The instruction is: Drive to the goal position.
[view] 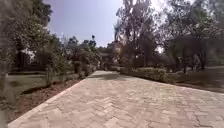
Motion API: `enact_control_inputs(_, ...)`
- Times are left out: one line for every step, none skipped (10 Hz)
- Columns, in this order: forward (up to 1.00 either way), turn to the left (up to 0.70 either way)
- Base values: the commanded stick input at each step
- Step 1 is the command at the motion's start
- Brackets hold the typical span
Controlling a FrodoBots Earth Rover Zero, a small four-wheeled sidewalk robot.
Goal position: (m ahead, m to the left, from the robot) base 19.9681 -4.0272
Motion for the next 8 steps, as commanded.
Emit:
enact_control_inputs(0.50, 0.00)
enact_control_inputs(0.50, 0.00)
enact_control_inputs(0.50, 0.00)
enact_control_inputs(0.50, 0.00)
enact_control_inputs(0.50, 0.00)
enact_control_inputs(0.50, 0.00)
enact_control_inputs(0.50, 0.00)
enact_control_inputs(0.50, 0.00)
